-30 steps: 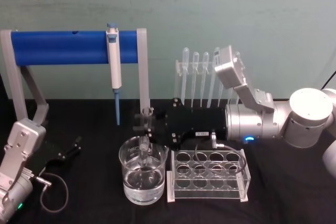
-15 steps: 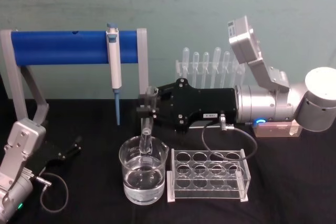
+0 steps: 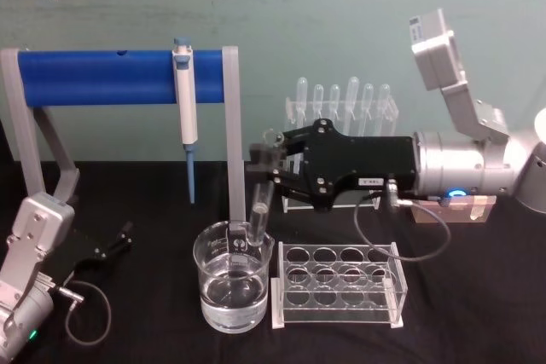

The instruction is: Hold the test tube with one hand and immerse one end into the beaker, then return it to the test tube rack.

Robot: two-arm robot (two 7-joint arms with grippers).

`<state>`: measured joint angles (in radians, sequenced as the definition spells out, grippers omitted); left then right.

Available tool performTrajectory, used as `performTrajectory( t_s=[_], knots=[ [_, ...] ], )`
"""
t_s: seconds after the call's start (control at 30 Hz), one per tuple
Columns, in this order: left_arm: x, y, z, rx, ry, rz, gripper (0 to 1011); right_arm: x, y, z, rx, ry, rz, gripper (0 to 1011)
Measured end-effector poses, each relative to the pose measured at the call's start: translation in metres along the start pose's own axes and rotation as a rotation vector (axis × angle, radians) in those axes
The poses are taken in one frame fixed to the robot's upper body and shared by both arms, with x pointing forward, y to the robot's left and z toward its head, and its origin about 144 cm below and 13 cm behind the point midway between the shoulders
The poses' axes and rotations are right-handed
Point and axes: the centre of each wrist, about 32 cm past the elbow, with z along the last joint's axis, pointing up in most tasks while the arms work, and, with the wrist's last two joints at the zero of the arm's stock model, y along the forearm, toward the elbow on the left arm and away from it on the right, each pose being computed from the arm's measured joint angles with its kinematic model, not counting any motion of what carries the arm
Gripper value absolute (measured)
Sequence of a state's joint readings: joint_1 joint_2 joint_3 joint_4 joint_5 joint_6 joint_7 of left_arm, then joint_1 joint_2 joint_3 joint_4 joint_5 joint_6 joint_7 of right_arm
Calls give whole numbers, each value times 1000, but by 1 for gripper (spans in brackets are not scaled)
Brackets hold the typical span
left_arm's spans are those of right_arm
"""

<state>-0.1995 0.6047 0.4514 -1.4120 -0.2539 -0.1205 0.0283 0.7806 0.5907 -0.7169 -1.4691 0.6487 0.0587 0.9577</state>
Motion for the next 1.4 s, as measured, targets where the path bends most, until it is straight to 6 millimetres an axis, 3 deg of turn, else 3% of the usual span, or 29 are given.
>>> performTrajectory(
  t_s=[0.73,1.4],
  knots=[
    [0,0,0,0,0,0,1000,-38,-55,-12,-49,23,-90,226],
    [0,0,0,0,0,0,1000,-52,-78,-45,-86,37,-160,225]
  ],
)
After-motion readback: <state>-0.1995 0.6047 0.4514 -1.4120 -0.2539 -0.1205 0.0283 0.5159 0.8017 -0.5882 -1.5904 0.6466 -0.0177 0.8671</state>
